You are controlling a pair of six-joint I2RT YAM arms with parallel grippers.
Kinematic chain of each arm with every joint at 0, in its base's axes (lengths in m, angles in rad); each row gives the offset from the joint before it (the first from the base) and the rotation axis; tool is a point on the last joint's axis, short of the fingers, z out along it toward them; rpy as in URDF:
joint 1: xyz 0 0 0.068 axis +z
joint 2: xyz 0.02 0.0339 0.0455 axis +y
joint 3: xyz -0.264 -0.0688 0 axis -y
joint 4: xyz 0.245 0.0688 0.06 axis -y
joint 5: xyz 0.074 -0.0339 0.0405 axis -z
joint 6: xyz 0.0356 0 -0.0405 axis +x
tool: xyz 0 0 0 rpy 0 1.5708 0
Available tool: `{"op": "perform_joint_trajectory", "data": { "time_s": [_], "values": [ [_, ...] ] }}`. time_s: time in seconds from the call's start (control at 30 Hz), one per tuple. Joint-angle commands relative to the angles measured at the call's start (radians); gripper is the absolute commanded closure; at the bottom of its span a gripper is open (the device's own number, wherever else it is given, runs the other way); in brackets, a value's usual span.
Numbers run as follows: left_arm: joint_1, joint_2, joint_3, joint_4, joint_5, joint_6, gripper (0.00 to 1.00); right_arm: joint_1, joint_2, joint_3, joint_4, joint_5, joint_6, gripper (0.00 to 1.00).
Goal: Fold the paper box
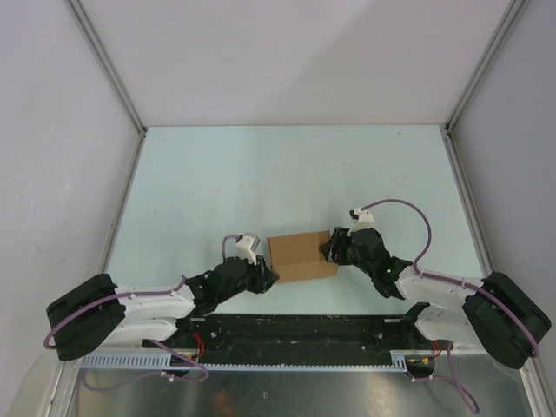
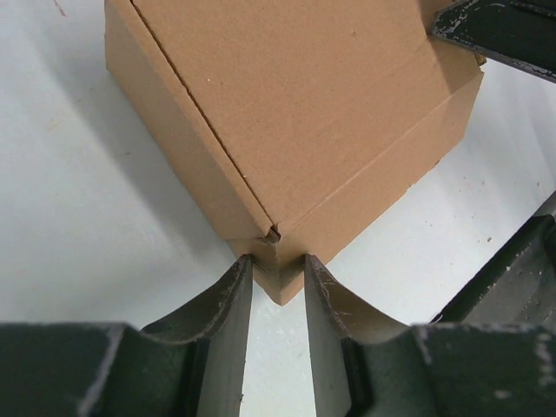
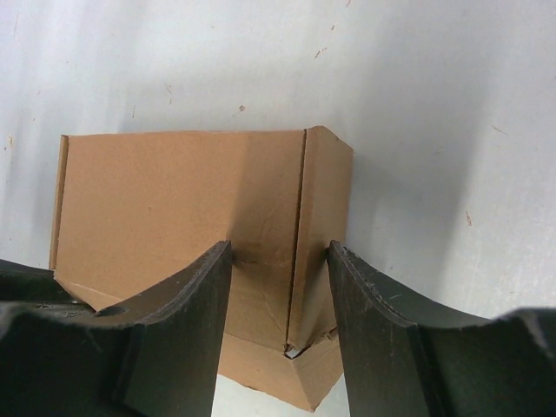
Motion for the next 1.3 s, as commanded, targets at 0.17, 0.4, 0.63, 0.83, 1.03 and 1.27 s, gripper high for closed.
{"op": "perform_joint_trajectory", "data": {
  "time_s": [0.17, 0.4, 0.63, 0.83, 1.03, 1.27],
  "values": [
    [-0.005, -0.015, 0.028, 0.011, -0.02, 0.027, 0.66, -0.002, -0.002, 0.003, 0.023, 0.005, -0.019, 0.47],
    [-0.005, -0.081, 0.013, -0.008, -0.014, 0.029, 0.64, -0.002, -0.1, 0.015, -0.068, 0.054, -0.035, 0.35],
    [-0.005, -0.103, 0.013, -0.014, -0.002, 0.032, 0.62, 0.039, -0.295, 0.015, -0.236, 0.155, -0.025, 0.32],
    [-0.005, -0.101, 0.014, -0.017, -0.006, 0.033, 0.6, 0.119, -0.327, 0.015, -0.347, 0.218, 0.022, 0.3],
    [-0.005, -0.093, 0.019, -0.017, -0.008, 0.035, 0.6, 0.192, -0.356, -0.062, -0.275, 0.244, 0.022, 0.26],
    [-0.005, -0.075, 0.033, -0.017, -0.005, 0.038, 0.6, 0.18, -0.415, -0.096, -0.266, 0.218, 0.004, 0.28]
  ]
}}
